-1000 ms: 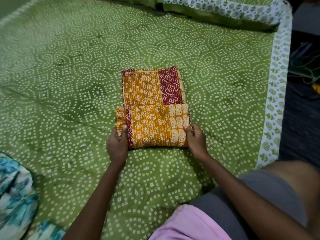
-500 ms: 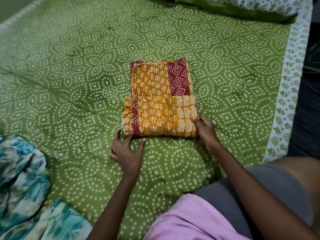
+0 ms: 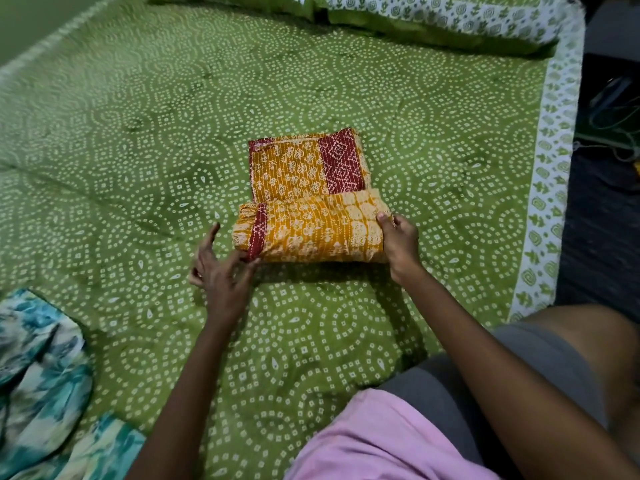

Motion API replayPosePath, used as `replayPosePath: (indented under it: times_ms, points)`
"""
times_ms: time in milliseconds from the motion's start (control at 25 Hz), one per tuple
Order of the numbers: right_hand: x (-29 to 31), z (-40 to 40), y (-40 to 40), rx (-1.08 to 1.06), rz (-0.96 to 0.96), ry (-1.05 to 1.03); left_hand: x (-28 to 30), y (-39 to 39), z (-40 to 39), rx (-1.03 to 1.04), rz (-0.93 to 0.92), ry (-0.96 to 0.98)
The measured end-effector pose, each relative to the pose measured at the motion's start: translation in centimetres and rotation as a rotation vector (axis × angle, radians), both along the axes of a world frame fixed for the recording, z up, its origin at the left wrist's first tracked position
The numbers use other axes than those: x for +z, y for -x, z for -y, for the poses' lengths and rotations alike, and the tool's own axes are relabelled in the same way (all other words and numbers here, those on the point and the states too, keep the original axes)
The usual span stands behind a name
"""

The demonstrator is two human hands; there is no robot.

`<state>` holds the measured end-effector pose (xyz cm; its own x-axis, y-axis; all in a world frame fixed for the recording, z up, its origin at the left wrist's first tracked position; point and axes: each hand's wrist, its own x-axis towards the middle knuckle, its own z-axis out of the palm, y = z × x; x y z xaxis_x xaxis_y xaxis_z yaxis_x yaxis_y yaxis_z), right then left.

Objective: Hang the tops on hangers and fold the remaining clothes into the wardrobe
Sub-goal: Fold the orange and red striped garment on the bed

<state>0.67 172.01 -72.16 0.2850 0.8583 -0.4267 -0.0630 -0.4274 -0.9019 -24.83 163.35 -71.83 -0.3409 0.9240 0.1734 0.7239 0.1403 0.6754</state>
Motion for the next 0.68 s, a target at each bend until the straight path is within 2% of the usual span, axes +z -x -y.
replayPosePath:
  times_ms: [120,200,320,400,560,680]
  points:
    - [-1.0,1.4,-0.5,0.092,0.144,-0.001,-1.5,3.0,1.8,-0.087,-0.026,0.121]
    - [-1.0,1.9,-0.9,0.156,0.195,0.020,-1.2,3.4,2.2,-0.106,0.106,0.137]
    - [-0.6,1.3,-2.0,0.205,0.064,0.093,0.4,2.4,1.4,-0.050,0.407,0.086]
    - [-0.1,1.1,-2.1,0.238,0.077,0.131,0.9,1.3,0.5,0.033,0.329,0.041]
    - [-0.8,-0.5,-1.2,0.193,0.233,0.097,2.8,-1.1,-2.5,0.164,0.033,0.071]
    - [-0.8,-1.7,-0.3,0.158,0.330,0.083,3.3,-1.7,-3.9,0.123,-0.349,0.025]
